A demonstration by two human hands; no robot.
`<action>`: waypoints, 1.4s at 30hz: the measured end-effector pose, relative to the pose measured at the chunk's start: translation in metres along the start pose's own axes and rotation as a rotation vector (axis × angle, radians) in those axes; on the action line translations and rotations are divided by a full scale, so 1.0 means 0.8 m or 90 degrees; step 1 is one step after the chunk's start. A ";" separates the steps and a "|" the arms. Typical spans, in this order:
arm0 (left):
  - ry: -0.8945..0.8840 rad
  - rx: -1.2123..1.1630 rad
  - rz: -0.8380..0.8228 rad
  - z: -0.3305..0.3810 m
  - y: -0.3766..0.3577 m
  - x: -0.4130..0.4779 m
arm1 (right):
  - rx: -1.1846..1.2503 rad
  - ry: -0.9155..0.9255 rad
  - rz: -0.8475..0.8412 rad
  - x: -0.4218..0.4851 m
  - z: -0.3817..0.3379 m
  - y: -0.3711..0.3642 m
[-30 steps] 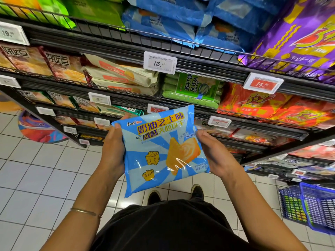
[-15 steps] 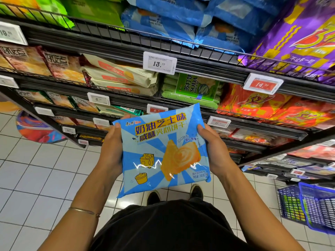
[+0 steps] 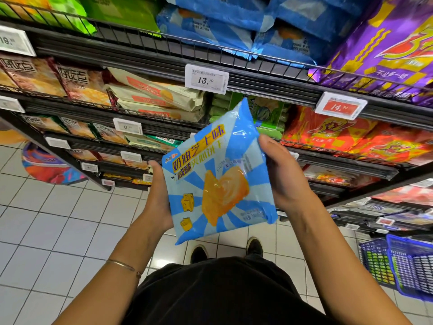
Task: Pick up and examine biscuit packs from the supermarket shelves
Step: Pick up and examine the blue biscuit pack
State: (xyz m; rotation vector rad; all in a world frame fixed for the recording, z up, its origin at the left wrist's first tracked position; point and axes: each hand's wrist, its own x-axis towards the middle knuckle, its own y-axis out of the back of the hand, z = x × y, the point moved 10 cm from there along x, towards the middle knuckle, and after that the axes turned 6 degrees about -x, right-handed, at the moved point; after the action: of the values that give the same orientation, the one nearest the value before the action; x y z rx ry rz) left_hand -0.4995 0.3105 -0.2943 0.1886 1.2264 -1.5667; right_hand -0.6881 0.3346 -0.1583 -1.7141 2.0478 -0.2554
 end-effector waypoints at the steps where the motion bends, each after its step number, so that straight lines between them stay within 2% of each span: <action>1: 0.005 -0.008 0.003 0.001 0.000 0.001 | 0.020 0.003 -0.018 0.003 -0.003 -0.004; 6: 0.057 0.063 0.035 -0.002 0.016 -0.001 | -0.028 -0.007 -0.106 0.006 0.006 -0.018; 10: 0.090 0.145 0.060 -0.006 -0.005 0.007 | -0.049 -0.018 -0.141 0.005 0.018 -0.020; 14: 0.112 0.111 0.044 -0.020 -0.002 -0.002 | -0.051 0.002 -0.154 0.006 0.011 -0.016; 18: 0.136 0.015 -0.009 -0.016 0.003 -0.006 | -0.047 -0.011 -0.076 0.012 0.014 0.008; 23: 0.171 -0.107 -0.102 -0.009 0.001 -0.018 | -0.030 -0.085 -0.009 0.009 0.043 0.036; 26: 0.137 -0.119 -0.103 0.006 0.004 -0.015 | -0.009 -0.111 0.001 0.005 0.059 0.039; 31: 0.153 -0.099 -0.098 0.010 0.003 -0.020 | 0.038 -0.131 0.006 0.000 0.067 0.043; 33: 0.123 -0.092 -0.084 0.014 0.002 -0.020 | 0.059 -0.140 0.012 -0.002 0.066 0.044; 36: 0.018 -0.073 -0.068 0.034 0.006 -0.017 | 0.064 -0.160 0.009 -0.005 0.066 0.041; 39: -0.073 0.008 -0.112 0.054 -0.008 -0.023 | 0.032 -0.184 -0.013 -0.008 0.074 0.037; 42: -0.118 -0.022 -0.131 0.067 -0.023 -0.033 | -0.004 -0.205 -0.015 -0.006 0.081 0.033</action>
State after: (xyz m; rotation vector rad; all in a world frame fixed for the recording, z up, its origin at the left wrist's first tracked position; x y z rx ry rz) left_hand -0.4793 0.2837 -0.2412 -0.1068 1.1539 -1.6965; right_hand -0.6816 0.3542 -0.2254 -1.6616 1.7956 0.0216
